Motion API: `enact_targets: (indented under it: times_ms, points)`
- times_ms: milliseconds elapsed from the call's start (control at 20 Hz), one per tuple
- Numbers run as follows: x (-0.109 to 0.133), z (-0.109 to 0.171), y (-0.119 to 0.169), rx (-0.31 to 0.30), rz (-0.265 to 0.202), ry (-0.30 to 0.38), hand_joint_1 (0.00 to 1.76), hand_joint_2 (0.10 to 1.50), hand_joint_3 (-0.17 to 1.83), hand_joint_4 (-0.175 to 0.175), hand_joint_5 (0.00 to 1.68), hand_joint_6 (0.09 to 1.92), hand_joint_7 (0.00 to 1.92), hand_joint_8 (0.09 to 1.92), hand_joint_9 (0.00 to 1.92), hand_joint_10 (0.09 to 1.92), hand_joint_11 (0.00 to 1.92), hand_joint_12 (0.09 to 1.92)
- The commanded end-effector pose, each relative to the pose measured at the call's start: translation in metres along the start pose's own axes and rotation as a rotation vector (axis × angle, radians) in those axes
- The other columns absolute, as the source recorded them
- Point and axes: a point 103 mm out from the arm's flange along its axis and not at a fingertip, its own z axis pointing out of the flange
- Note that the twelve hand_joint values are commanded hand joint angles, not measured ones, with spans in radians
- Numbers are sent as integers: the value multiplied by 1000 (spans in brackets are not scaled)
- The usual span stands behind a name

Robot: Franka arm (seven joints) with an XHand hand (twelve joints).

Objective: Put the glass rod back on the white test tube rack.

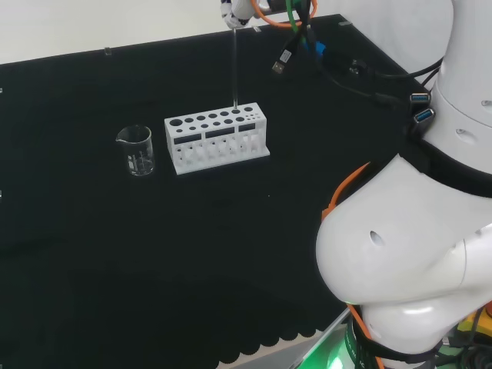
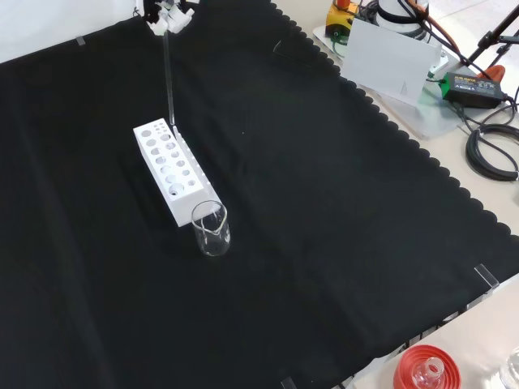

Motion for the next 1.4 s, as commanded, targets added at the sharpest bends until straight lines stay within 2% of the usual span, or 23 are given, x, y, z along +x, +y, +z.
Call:
enact_targets:
  times_ms: [50,400,650,850,1050,1400]
  points:
    - [-13,5,-1,10,16,7,1327,708,563,-175,1188,545,1376,681,1757,317,1556,657]
    - [-12,7,3,16,4,14,1327,709,563,-175,1187,545,1376,681,1757,317,1555,657]
    - [-13,9,5,30,12,16,1327,709,563,-175,1187,546,1376,680,1757,318,1555,657]
    - [-9,12,17,59,4,1,1327,709,562,-175,1187,547,1376,680,1757,318,1555,658]
    - [-11,17,23,27,-2,11,1327,709,562,-175,1186,547,1376,680,1757,318,1555,658]
    - [-6,18,26,45,-11,-5,1327,709,562,-175,1186,548,1376,681,1757,318,1555,658]
